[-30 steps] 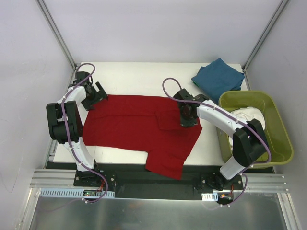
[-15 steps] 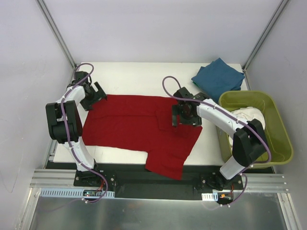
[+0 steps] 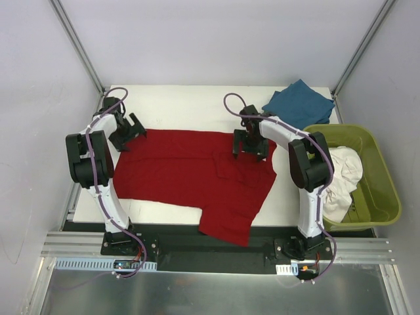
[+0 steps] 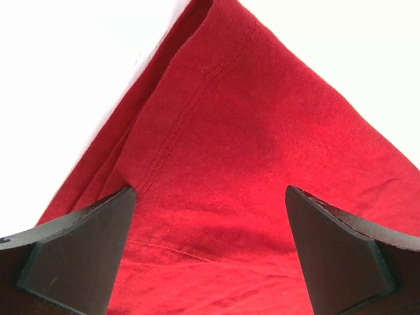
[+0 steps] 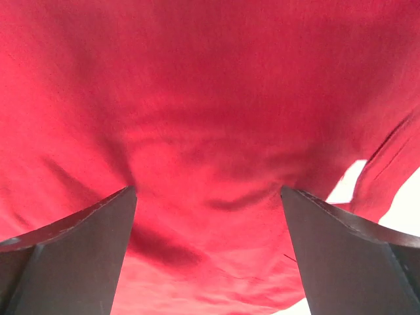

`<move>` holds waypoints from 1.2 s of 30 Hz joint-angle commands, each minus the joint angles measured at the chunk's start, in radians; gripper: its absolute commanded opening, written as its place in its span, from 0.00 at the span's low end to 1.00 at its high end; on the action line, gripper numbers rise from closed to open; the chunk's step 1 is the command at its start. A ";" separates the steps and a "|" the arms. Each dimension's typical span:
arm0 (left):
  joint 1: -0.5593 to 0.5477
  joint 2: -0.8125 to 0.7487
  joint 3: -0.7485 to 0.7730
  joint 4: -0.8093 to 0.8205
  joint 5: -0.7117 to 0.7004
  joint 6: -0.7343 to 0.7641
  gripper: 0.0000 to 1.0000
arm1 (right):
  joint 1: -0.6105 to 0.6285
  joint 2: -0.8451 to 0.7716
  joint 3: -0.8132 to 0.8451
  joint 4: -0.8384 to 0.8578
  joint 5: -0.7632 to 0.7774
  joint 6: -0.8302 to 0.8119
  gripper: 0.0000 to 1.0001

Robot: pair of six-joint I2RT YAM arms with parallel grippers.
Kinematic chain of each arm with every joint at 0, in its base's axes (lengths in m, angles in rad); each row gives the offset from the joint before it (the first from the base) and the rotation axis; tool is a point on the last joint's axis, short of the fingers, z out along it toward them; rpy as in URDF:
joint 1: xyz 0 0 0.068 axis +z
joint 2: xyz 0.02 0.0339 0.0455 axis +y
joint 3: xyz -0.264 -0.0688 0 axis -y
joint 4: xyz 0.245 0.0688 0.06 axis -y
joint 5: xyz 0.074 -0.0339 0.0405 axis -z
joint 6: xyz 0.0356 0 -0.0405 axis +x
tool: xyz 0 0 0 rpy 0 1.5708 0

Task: Fold and stack the t-shirts
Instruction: Fold the flattened tshirt in 1/3 of the way, then grap the side of the flattened tshirt closest away from the robot with both arms

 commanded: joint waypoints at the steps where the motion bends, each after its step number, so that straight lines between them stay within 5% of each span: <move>1: 0.009 0.052 0.041 -0.055 0.000 -0.024 0.99 | -0.058 0.118 0.126 -0.007 -0.088 -0.047 0.97; 9: 0.009 0.033 0.050 -0.084 -0.083 -0.062 0.99 | -0.138 0.255 0.353 -0.039 -0.161 -0.088 0.97; 15: 0.009 -0.128 0.011 -0.095 -0.190 -0.070 0.99 | -0.113 0.092 0.314 0.011 -0.186 -0.186 0.97; 19: 0.010 -0.354 -0.148 -0.104 -0.245 -0.096 0.99 | -0.067 -0.153 0.217 0.040 -0.169 -0.236 0.97; 28: 0.010 -0.936 -0.693 -0.168 -0.417 -0.335 0.99 | 0.089 -0.693 -0.393 0.211 -0.045 -0.075 0.97; 36: 0.013 -0.989 -0.839 -0.176 -0.483 -0.435 0.80 | 0.155 -0.980 -0.673 0.147 0.052 0.034 0.97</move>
